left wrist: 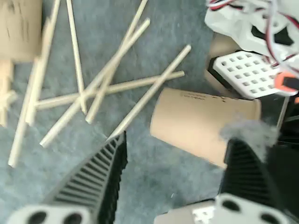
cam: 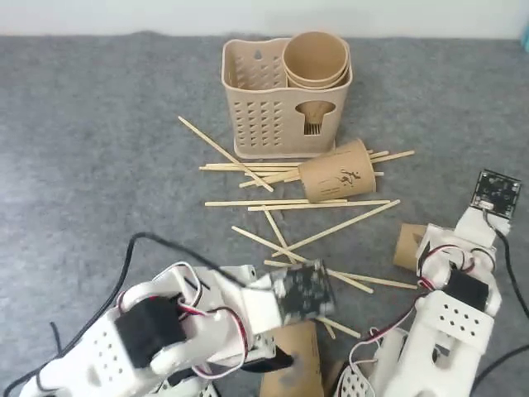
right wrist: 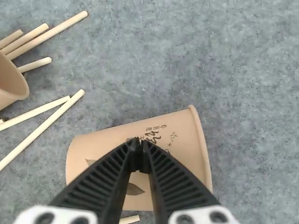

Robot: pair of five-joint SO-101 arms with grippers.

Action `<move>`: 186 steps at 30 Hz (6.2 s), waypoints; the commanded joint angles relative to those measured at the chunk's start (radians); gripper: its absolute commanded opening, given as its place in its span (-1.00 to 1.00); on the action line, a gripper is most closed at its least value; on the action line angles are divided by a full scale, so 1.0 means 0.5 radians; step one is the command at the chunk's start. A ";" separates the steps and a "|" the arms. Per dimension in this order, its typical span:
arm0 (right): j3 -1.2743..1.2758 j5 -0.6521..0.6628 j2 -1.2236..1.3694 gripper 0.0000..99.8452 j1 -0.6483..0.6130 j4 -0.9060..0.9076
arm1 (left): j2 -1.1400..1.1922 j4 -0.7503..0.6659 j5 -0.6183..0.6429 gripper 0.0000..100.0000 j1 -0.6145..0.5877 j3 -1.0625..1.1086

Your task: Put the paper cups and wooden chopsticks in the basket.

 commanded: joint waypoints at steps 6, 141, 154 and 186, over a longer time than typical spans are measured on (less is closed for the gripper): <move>-0.012 0.040 -0.051 -0.98 -0.020 -0.020 | 0.819 0.015 0.169 -0.29 0.015 -0.094; 0.288 0.559 0.063 -0.96 0.397 -0.216 | 0.049 -0.261 0.224 -0.17 -0.126 -0.275; 0.276 0.746 0.060 -0.96 -0.038 -0.161 | -0.160 -0.779 0.697 -0.17 -0.120 -0.066; -0.288 0.485 0.060 -0.96 -0.173 0.290 | -0.166 -0.503 0.405 -0.17 -0.086 0.262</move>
